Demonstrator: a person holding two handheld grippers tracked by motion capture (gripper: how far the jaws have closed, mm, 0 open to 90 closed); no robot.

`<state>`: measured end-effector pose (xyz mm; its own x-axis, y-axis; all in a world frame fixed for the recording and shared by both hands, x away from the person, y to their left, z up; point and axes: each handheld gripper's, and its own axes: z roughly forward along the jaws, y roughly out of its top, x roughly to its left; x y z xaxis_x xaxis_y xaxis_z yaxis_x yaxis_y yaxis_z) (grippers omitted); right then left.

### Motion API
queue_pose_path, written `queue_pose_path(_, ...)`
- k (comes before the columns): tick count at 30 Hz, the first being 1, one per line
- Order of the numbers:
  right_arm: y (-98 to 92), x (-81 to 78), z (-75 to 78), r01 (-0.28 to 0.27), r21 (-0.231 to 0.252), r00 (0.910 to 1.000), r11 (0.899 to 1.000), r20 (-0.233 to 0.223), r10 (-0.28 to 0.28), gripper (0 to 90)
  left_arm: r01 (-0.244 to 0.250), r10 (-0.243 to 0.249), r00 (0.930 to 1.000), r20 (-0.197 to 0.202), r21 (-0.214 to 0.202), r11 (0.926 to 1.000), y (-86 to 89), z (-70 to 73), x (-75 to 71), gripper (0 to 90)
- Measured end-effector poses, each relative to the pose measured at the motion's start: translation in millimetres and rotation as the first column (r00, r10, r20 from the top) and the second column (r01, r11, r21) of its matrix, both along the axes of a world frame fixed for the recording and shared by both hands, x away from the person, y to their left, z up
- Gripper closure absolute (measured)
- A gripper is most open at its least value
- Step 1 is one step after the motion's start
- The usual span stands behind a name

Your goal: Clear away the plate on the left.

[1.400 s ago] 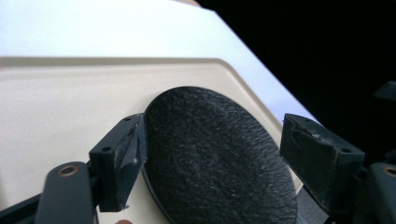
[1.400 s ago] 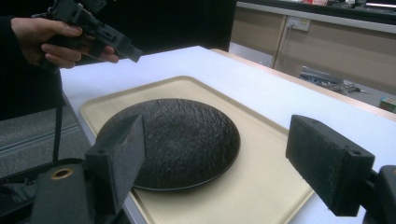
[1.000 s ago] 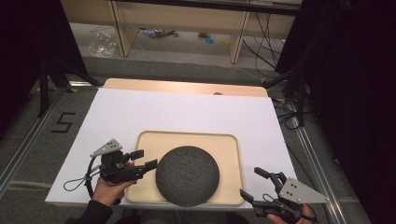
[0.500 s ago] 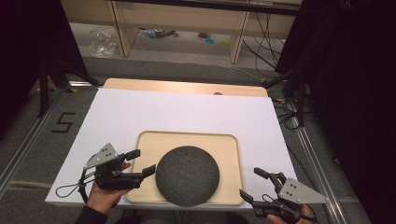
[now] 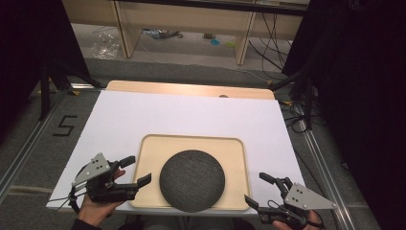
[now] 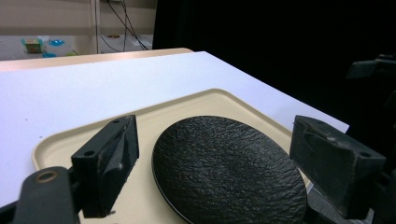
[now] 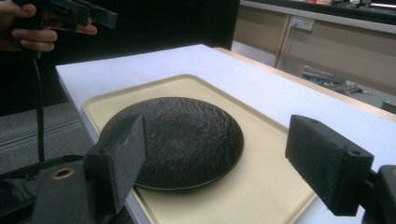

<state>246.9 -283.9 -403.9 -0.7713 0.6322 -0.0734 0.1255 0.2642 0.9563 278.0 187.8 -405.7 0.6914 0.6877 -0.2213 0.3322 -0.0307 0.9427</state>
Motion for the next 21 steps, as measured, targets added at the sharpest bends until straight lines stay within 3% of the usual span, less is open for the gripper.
queue_pose_path(4, 0.4, 1.3, -1.1, -0.009, 0.011, 0.9999, 1.0, 0.008, 0.009, 21.9, 0.003, -0.003, 1.0, 0.004, 0.034, 0.9994, -1.1, -1.0, -4.1, 15.4)
queue_pose_path(11, -1.8, 0.6, -0.4, -0.001, -0.006, 1.0, 1.0, 0.001, 0.001, 21.9, -0.003, 0.003, 0.9999, 0.014, 0.041, 0.9992, -7.8, -4.8, -13.6, 15.4)
queue_pose_path(15, -1.2, 0.9, -0.5, -0.004, -0.007, 1.0, 1.0, 0.003, 0.004, 21.9, 0.005, -0.005, 1.0, 0.0, 0.006, 1.0, -6.8, -6.2, -12.1, 15.4)
queue_pose_path(21, 0.3, 0.4, -0.3, -0.003, -0.001, 1.0, 1.0, 0.005, 0.003, 21.9, -0.002, 0.002, 1.0, 0.001, 0.011, 0.9999, -5.8, -6.6, -10.4, 15.5)
